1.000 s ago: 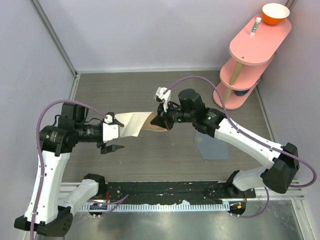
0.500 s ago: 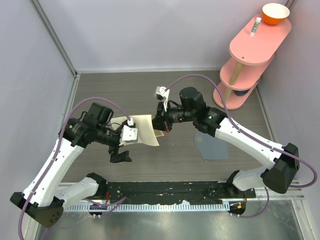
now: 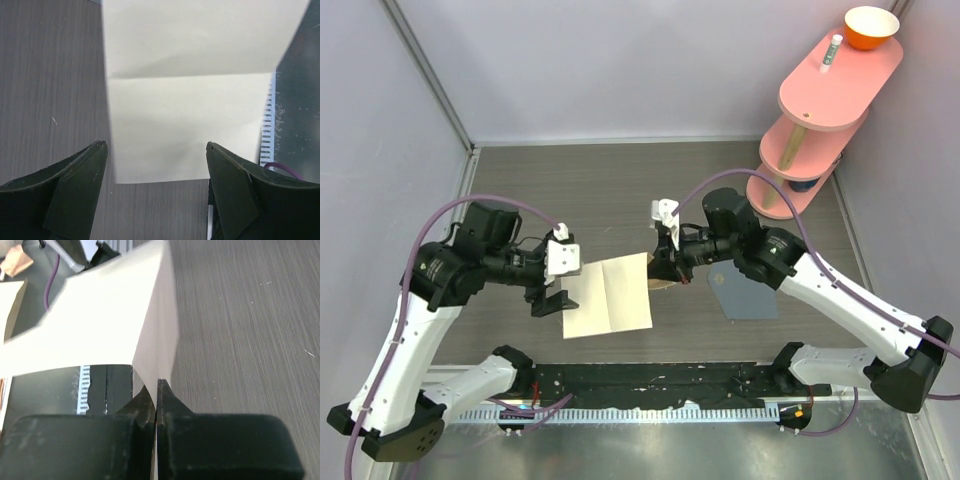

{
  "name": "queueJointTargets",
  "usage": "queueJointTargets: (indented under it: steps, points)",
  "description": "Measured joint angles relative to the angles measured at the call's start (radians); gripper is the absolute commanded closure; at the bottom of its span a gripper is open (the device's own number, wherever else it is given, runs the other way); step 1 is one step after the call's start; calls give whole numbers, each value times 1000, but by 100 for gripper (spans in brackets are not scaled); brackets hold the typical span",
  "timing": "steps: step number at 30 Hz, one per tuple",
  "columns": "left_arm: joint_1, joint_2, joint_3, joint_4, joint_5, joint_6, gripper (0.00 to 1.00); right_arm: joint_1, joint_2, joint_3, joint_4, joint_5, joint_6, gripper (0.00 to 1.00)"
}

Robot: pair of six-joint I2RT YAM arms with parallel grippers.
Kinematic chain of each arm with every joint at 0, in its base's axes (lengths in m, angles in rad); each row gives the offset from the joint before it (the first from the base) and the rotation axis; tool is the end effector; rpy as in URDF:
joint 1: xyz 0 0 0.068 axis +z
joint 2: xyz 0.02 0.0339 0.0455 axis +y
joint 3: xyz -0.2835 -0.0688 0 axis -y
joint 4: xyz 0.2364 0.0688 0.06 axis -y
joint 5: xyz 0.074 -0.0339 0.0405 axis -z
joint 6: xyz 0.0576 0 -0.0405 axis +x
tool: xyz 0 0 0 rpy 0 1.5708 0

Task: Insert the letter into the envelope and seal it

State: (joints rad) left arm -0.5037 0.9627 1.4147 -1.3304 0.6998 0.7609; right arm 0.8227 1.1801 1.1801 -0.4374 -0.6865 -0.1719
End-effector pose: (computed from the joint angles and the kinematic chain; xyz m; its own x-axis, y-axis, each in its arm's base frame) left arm 0.0871 -0.0903 0.4125 0.0147 0.5942 -0.8042 0.9930 0.0853 0.0812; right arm 0.1473 0.2124 0.3854 -0.1201 -0.3239 -0.9384 -0.9927 0.0506 0.1096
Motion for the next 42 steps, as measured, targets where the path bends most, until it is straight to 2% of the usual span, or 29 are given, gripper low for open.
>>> queueJointTargets:
  steps: [8, 12, 18, 21, 22, 24, 26, 29, 35, 42]
  points:
    - [0, 16, 16, 19, -26, -27, 12, 5, -30, -22, -51, -31, -105, 99]
    - [0, 35, -32, 70, 4, -48, 16, 20, -30, -22, -60, -33, -135, 99]
    - [0, 74, -87, 97, 45, -74, 48, 28, -27, -9, -64, -39, -145, 99]
    - [0, 63, -126, 126, 56, -84, 74, 31, -26, 0, -59, -42, -135, 98]
    - [0, 57, -136, 132, 61, -85, 88, 34, -23, 5, -57, -43, -129, 94]
    - [0, 48, -143, 138, 70, -88, 100, 37, -17, 14, -55, -46, -109, 70]
    - [0, 41, -143, 145, 74, -93, 100, 40, -11, 22, -59, -44, -90, 46]
    - [0, 36, -144, 148, 76, -96, 100, 40, -8, 30, -67, -31, -40, 30]
    - [0, 35, -176, 145, 51, -88, 100, 40, -27, 60, -159, 39, 22, 21]
    - [0, 60, -188, 148, 8, -81, 100, 40, -80, 221, -350, 159, -57, 20]
